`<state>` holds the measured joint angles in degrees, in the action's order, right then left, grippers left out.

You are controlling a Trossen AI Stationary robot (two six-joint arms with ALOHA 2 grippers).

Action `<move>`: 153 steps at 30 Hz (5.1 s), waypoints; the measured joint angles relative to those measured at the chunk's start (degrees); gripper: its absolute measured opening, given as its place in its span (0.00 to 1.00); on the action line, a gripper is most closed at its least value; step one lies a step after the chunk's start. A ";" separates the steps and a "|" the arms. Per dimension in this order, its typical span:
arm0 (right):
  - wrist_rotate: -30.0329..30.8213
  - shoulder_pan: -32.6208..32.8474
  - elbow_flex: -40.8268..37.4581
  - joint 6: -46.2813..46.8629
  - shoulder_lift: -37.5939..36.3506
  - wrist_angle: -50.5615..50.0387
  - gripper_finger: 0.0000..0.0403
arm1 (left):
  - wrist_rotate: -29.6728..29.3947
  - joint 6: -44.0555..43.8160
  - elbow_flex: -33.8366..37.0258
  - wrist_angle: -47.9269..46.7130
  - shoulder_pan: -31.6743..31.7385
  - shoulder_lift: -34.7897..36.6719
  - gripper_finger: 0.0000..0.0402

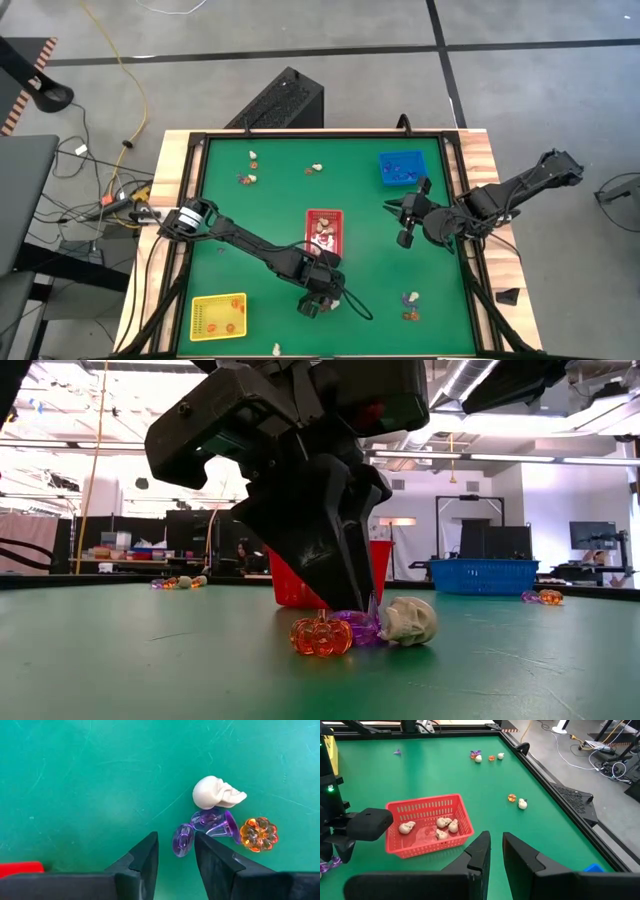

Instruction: Sort Halloween decoration

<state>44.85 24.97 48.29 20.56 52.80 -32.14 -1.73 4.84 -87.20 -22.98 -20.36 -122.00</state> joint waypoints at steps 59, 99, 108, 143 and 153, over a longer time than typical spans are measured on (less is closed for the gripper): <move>12.03 12.22 0.83 -5.67 -4.94 -0.83 0.20 | 3.37 -11.51 -37.48 26.97 38.95 -24.69 0.05; -3.71 12.51 1.72 9.44 2.79 2.39 0.20 | -4.88 -10.66 15.78 -12.79 9.16 40.34 0.17; -3.57 10.49 1.79 7.36 2.77 2.66 0.20 | 3.41 -11.42 23.30 6.10 -11.65 39.77 0.17; -7.54 -1.35 1.81 -1.57 2.75 5.86 0.20 | 4.60 6.46 3.30 -10.46 -20.74 10.37 0.55; -11.07 -1.33 1.81 -1.55 2.79 5.58 0.20 | 4.44 10.97 2.86 -9.51 -22.56 7.78 0.55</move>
<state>33.78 23.64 50.11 19.00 55.59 -26.56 2.72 15.81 -84.33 -32.50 -42.92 -114.22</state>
